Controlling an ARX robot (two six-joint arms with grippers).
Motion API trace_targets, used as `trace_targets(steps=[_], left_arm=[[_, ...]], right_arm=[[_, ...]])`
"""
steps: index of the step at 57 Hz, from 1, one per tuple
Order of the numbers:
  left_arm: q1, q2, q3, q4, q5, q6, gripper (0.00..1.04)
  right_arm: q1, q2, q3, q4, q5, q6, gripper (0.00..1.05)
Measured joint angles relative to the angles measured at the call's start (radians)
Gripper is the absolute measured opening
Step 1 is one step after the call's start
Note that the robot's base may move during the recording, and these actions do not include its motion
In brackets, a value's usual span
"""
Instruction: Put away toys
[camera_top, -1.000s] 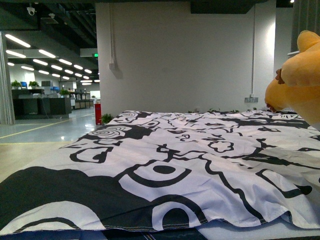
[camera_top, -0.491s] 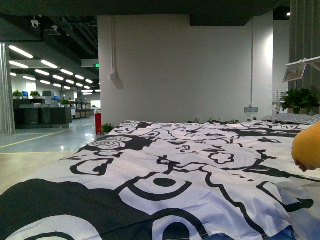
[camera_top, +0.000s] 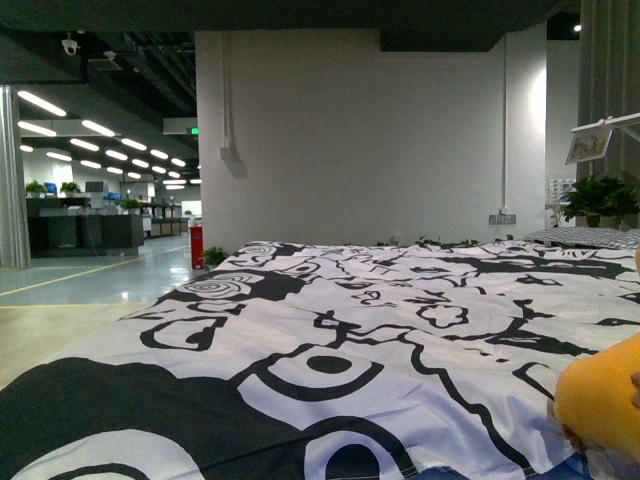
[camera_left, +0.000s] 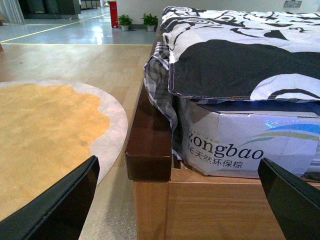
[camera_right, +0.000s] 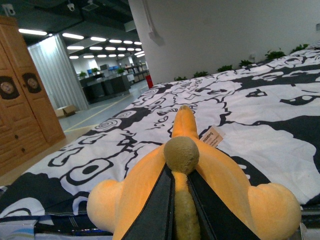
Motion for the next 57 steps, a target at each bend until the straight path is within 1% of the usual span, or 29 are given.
trace_targets(steps=[24,38,51,52,54,55,57], left_arm=[[0.000,0.000,0.000,0.000,0.000,0.000,0.99],[0.000,0.000,0.000,0.000,0.000,0.000,0.99],[0.000,0.000,0.000,0.000,0.000,0.000,0.99],[0.000,0.000,0.000,0.000,0.000,0.000,0.99],[0.000,0.000,0.000,0.000,0.000,0.000,0.99],[0.000,0.000,0.000,0.000,0.000,0.000,0.99],[0.000,0.000,0.000,0.000,0.000,0.000,0.99]], right_arm=[[0.002,-0.001,-0.001,-0.024,0.041,-0.039,0.06],[0.035,0.000,-0.001,-0.066,0.105,-0.090,0.06],[0.037,0.000,-0.001,-0.067,0.108,-0.102,0.06],[0.039,-0.002,0.002,-0.082,0.118,-0.120,0.06],[0.056,-0.014,0.035,-0.202,0.172,-0.181,0.06],[0.062,-0.018,0.042,-0.230,0.185,-0.196,0.06],[0.087,-0.037,0.057,-0.335,0.237,-0.264,0.06]])
